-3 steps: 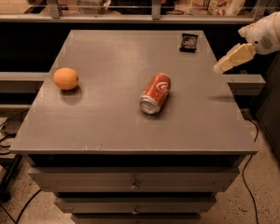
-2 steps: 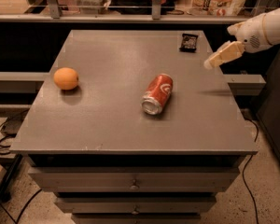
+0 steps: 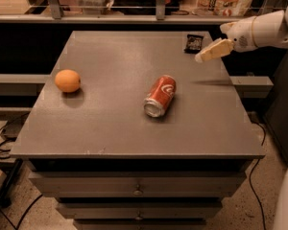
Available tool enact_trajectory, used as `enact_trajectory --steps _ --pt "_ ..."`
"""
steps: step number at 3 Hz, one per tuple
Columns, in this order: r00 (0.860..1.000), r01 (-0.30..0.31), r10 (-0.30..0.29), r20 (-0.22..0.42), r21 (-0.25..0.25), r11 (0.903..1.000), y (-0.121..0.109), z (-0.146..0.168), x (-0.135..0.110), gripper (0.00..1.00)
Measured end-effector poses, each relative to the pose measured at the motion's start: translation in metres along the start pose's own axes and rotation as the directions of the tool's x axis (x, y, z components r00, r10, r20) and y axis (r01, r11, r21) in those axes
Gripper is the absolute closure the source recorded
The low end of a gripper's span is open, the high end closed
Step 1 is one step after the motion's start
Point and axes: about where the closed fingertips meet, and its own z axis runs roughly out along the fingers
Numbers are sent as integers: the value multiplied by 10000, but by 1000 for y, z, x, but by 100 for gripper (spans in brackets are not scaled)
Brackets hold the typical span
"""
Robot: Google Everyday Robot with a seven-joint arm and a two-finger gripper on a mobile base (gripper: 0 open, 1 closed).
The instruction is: Pick rxbar chocolate
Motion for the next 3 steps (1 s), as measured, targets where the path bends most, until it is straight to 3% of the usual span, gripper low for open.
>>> enact_trajectory --steps 1,3 --pt "9913 -1071 1052 792 210 9940 -19 23 8 0" --pt "9700 -2100 2009 1367 562 9761 -41 66 10 0"
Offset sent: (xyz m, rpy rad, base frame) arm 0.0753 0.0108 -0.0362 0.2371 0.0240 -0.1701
